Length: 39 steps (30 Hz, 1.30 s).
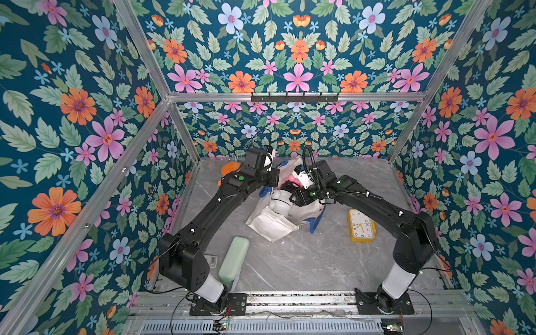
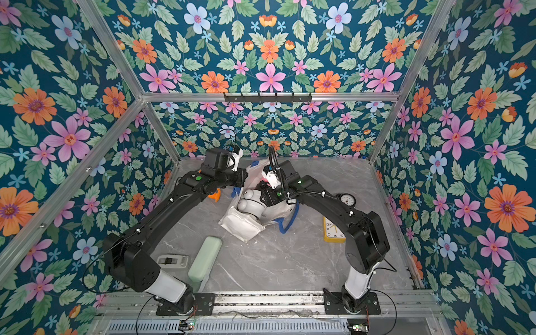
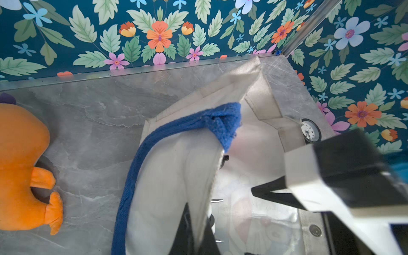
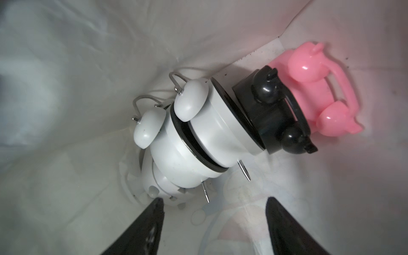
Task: Take the alarm clock out of the canvas bag
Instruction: Pick up the alarm from the canvas bag.
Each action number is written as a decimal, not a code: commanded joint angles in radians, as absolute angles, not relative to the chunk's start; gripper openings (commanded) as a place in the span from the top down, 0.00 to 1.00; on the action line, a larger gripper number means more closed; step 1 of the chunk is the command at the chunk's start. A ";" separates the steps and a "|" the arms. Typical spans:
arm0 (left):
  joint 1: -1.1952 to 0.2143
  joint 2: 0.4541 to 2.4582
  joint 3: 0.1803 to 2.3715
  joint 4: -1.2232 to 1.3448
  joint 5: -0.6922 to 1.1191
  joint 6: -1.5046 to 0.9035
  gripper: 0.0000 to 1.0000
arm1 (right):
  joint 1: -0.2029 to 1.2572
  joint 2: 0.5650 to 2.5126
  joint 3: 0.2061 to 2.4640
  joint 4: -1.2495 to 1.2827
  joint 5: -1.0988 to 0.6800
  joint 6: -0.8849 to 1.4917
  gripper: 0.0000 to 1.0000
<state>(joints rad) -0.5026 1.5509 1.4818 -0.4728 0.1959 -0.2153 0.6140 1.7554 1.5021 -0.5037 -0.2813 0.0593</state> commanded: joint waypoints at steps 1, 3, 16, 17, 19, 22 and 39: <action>-0.502 1.539 1.485 -0.443 0.236 -0.172 1.00 | 0.616 1.781 1.507 -0.432 -0.319 0.015 0.27; -0.502 1.538 1.487 -0.439 0.243 -0.159 1.00 | 0.616 1.800 1.514 -0.419 -0.320 0.012 0.28; -0.502 1.540 1.493 -0.440 0.256 -0.123 1.00 | 0.616 1.854 1.526 -0.305 -0.103 -0.099 0.50; -0.502 1.542 1.493 -0.440 0.258 -0.123 1.00 | 0.617 1.860 1.530 -0.298 -0.096 -0.111 0.52; -0.502 1.540 1.493 -0.442 0.258 -0.119 1.00 | 0.617 1.872 1.537 -0.291 -0.084 -0.131 0.55; -0.502 1.541 1.493 -0.448 0.260 -0.114 1.00 | 0.614 1.879 1.541 -0.273 -0.069 -0.150 0.56; -0.502 1.541 1.503 -0.458 0.271 -0.121 1.00 | 0.589 1.933 1.586 -0.299 -0.038 -0.178 0.65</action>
